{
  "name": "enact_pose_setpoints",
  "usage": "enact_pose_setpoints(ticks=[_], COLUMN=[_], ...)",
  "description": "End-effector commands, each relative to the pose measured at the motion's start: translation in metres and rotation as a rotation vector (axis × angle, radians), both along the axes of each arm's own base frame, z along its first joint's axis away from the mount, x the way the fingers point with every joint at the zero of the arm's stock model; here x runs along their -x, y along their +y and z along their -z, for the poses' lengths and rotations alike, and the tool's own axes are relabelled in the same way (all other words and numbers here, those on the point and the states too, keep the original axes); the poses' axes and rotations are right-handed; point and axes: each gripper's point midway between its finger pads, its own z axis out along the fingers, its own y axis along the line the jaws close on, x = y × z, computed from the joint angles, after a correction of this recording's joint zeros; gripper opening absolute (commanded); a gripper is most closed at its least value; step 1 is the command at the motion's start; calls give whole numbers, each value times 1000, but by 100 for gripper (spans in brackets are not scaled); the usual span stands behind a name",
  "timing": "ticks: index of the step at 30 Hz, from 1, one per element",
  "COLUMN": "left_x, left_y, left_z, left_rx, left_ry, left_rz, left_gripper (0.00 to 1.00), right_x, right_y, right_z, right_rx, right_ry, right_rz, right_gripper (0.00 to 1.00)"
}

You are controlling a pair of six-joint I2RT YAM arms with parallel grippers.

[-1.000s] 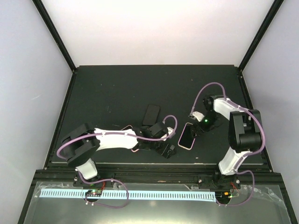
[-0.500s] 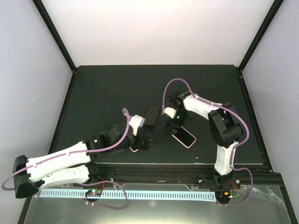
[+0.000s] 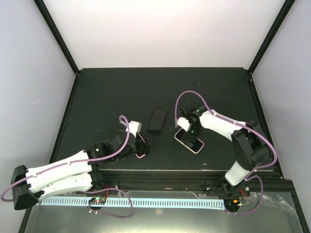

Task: Take the phone out of the phone case
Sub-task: Adjust the phone at the center of the board, then pick up the phone at the center of the board.

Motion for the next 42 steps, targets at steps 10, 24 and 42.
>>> enact_pose_setpoints(ticks=[10, 24, 42], left_x=[-18, -30, -76], left_y=[-16, -28, -78], left_z=[-6, -4, -8], left_rx=[67, 63, 193], left_ry=[-7, 60, 124], left_rz=[-63, -108, -93], left_gripper=[99, 99, 94], right_x=[18, 27, -8], right_y=[-20, -30, 49], right_z=[24, 49, -81], right_rx=[72, 110, -432], right_ry=[40, 51, -269], right_rz=[-21, -47, -50], right_gripper=[100, 84, 56])
